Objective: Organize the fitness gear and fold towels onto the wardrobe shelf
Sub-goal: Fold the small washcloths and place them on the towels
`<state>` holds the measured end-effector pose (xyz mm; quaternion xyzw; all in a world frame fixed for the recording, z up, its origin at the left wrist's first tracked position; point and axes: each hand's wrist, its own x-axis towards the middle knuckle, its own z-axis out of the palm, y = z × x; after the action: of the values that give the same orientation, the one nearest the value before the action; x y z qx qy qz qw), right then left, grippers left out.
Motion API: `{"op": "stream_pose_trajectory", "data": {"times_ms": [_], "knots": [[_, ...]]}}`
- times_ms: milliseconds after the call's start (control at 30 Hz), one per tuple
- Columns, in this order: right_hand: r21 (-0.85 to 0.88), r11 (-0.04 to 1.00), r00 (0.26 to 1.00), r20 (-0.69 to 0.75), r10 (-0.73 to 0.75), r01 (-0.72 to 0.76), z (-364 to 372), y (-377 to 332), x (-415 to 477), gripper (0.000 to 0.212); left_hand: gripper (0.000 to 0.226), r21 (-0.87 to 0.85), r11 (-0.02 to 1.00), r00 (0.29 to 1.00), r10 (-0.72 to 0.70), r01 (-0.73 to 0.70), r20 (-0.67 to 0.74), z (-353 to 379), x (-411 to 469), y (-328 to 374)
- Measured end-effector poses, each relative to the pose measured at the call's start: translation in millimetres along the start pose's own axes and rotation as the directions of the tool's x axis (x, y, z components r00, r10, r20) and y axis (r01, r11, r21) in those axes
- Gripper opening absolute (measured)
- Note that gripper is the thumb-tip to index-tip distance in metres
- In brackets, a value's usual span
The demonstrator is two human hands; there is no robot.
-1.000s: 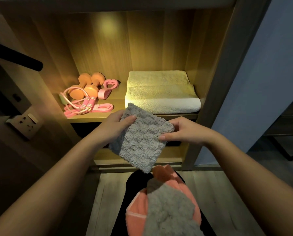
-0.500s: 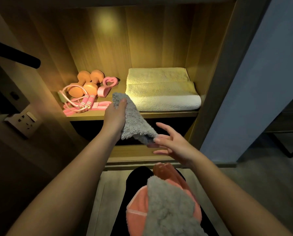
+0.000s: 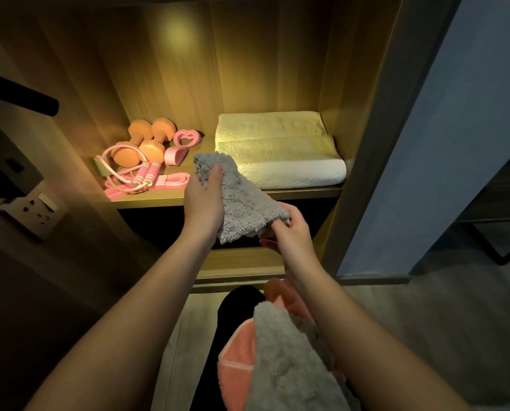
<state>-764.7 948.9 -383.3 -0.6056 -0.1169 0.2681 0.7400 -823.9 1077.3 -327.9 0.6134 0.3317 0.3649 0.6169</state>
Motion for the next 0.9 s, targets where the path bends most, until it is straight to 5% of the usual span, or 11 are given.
{"op": "stream_pose_trajectory", "data": {"times_ms": [133, 200, 300, 400, 667, 900], "knots": [[-0.109, 0.993, 0.977, -0.199, -0.071, 0.05, -2.7, 1.0, 4.3, 0.021, 0.007, 0.043, 0.987, 0.983, 0.16, -0.157, -0.094, 3.0, -5.9, -0.8], [-0.122, 0.992, 0.978, -0.206, -0.017, -0.008, -3.1, 0.4, 5.3, 0.016, 0.016, 0.06, 0.984, 0.981, 0.17, -0.165, -0.094, 1.2, -6.6, -5.4], [-0.015, 0.949, 0.946, -0.082, 0.314, -0.316, -6.0, -3.2, 2.5, 0.025, 0.016, 0.064, 0.985, 0.981, 0.169, -0.163, -0.097, -4.6, -2.5, -10.5], [0.308, 0.795, 0.852, 0.14, 0.505, -0.522, -11.1, -7.4, -6.1, 0.028, 0.005, 0.075, 0.982, 0.977, 0.183, -0.176, -0.107, -9.6, 2.0, -9.8], [0.667, 0.509, 0.821, 0.298, 0.487, -0.544, -2.4, -14.9, -22.1, 0.03, 0.006, 0.018, 0.968, 0.966, 0.249, -0.249, -0.062, -5.9, -4.0, -7.3], [0.683, 0.527, 0.849, 0.286, 0.445, -0.506, 7.3, -21.0, -28.1, 0.036, 0.014, 0.045, 0.953, 0.954, 0.301, -0.3, -0.016, -4.3, -12.2, -11.8]]}}
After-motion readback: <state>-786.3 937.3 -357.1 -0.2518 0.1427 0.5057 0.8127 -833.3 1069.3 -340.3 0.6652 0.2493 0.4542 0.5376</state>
